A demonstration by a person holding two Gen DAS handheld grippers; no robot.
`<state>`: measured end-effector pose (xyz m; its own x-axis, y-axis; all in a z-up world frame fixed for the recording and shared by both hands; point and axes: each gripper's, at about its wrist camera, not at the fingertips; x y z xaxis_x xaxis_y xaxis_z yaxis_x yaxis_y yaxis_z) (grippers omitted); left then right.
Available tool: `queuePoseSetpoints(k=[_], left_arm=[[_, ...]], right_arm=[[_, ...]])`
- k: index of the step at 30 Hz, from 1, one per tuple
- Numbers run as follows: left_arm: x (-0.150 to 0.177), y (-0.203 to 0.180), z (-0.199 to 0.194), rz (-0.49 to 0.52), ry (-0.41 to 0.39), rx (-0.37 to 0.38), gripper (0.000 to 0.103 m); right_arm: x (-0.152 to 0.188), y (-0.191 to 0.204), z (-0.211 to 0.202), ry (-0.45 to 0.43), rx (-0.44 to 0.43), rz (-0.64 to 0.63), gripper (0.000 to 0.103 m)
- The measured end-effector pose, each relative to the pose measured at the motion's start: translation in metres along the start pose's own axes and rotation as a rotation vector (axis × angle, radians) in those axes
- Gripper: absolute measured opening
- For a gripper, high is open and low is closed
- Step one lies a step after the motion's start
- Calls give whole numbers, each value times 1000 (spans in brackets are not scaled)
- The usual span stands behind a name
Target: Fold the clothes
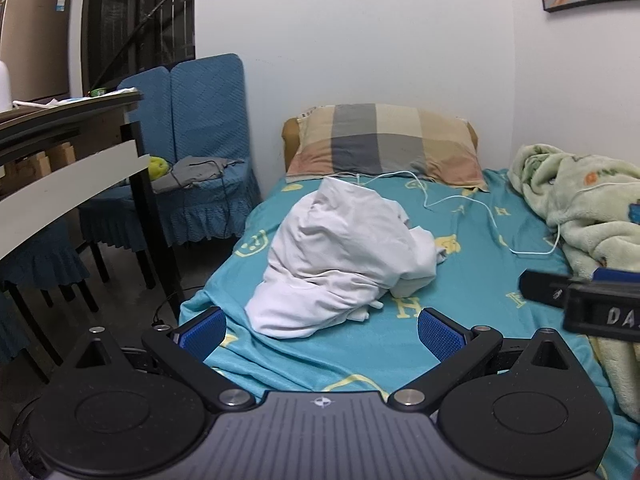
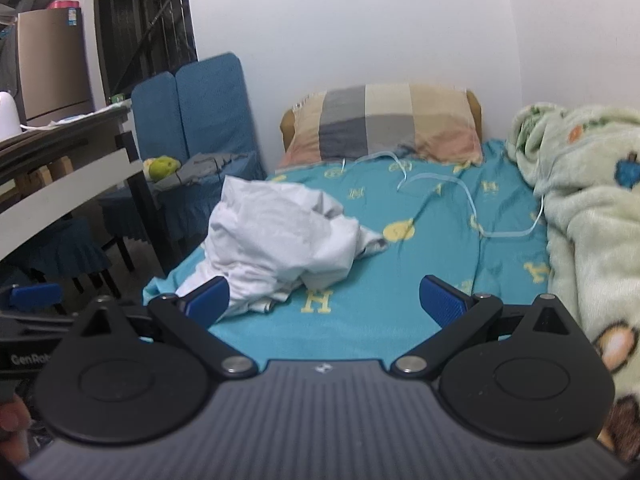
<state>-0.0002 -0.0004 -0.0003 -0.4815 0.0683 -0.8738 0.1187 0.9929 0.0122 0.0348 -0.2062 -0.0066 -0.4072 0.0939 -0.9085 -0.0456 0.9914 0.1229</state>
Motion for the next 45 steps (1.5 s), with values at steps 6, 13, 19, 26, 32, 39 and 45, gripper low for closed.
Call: queuePoseSetpoints(k=[6,13,19,26,32,39,45], left_arm=[[3,-3,0,2,-5,-16,103],[3,8,0,-13,-3,13,103],[2,8,-4,-20,-23,12,103],[6,11,-5,-11,-35,-1,103],[-2,15,9,-6,-6,20,103],[-57,10,72,63,-10,7,103],[-116,4,169,149,-45,-28,103]], right_arm=[[1,6,-2,-67,5,-23,103],[4,-2,-2,-23,3,20,103],[1,-7,-2,-4,6,50,103],[3,-8,-8,-16,28,48,103],[2,-14,-18,-31,47,52,103],[6,-29,-9,-5,75,94,103],[16,-41,16,49,83,128,103]])
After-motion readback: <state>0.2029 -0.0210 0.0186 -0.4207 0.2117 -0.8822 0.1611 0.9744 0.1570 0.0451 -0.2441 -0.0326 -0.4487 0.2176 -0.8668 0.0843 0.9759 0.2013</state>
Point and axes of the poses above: each gripper's, at about its wrist camera, not at the fingertips, and z roughly the way its jaws point, y to its left, x to its underside, and after that the axes turned 8 degrees about x, right-handed
